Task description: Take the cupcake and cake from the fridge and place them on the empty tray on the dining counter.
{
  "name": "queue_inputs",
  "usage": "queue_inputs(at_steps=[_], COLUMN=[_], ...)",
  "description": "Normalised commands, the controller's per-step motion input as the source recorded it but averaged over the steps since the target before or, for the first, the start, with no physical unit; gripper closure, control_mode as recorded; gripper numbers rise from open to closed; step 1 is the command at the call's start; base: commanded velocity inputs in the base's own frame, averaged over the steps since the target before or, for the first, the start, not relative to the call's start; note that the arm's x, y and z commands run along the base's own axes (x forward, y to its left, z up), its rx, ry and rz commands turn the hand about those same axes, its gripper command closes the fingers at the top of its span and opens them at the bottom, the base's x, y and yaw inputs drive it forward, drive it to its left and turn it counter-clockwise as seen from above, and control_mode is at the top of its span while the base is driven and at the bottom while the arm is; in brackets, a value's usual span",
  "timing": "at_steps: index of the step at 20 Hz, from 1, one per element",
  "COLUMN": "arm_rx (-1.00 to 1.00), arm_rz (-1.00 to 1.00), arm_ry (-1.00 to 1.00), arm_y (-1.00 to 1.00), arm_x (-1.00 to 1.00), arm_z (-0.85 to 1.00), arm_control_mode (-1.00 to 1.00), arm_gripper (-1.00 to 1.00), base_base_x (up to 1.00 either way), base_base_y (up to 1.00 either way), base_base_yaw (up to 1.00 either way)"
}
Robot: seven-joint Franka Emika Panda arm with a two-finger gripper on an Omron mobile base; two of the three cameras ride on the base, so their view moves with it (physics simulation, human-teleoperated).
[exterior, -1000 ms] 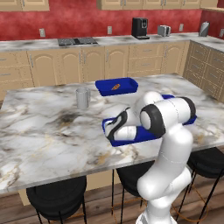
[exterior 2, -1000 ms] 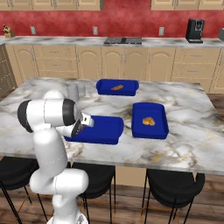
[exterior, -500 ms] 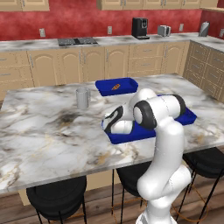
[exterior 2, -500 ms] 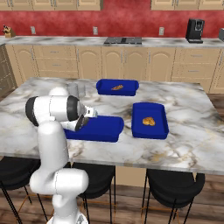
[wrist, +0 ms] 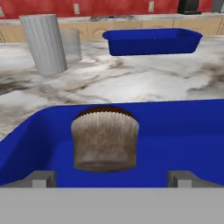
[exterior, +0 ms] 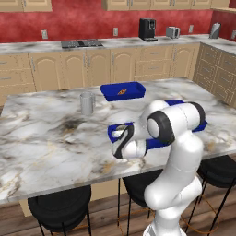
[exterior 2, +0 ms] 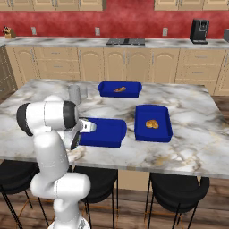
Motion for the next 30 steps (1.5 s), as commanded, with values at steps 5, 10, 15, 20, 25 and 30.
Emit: queue_inputs(at_steps=[5, 10, 15, 20, 25, 30], arm_rx=[0.01, 0.08, 0.16, 0.16, 0.05, 0.01], arm_rz=[0.00, 0.00, 0.00, 0.00, 0.00, 0.00], arm_ry=[-0.16, -0.15, 0.14, 0.71, 0.53, 0.14], arm_y=[-0.43, -0.28, -0.30, -0.20, -0.07, -0.05], arm_x=[-0.50, -0.02, 0.04, 0.20, 0.16, 0.02], arm_z=[0.31, 1.00, 0.81, 0.32, 0.40, 0.04], arm_control_mode=[-1.00, -1.00, -1.00, -1.00, -1.00, -1.00], arm_gripper=[-1.00, -1.00, -1.00, -1.00, -1.00, -1.00], base_base_x=[0.00, 0.00, 0.00, 0.00, 0.00, 0.00], base_base_y=[0.00, 0.00, 0.00, 0.00, 0.00, 0.00], base_base_yaw=[0.00, 0.00, 0.00, 0.00, 0.00, 0.00])
